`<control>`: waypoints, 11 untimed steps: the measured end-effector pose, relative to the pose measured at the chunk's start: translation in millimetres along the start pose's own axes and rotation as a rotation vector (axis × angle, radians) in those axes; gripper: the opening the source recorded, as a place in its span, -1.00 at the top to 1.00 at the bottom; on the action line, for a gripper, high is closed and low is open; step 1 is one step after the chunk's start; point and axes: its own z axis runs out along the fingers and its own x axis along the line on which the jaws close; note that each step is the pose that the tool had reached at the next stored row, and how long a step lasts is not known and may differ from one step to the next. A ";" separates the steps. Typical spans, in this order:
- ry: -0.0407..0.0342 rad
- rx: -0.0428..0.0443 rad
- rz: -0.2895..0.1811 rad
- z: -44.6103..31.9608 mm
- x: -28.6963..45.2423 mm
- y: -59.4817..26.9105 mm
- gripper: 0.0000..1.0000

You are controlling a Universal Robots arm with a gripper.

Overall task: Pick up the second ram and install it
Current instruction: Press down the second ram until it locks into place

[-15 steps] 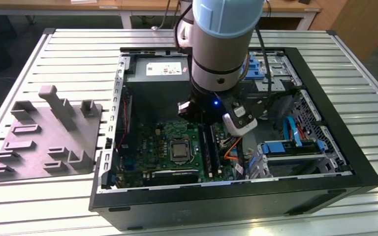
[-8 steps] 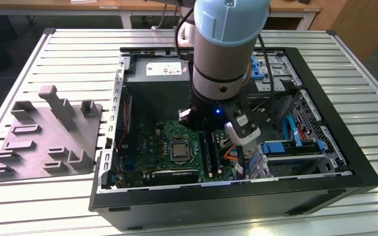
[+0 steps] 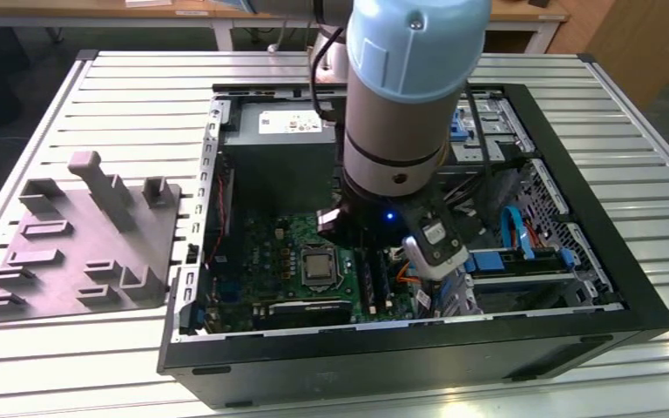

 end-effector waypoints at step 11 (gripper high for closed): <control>-0.0002 0.0078 0.000 -0.5 -0.3 -16.7 0.80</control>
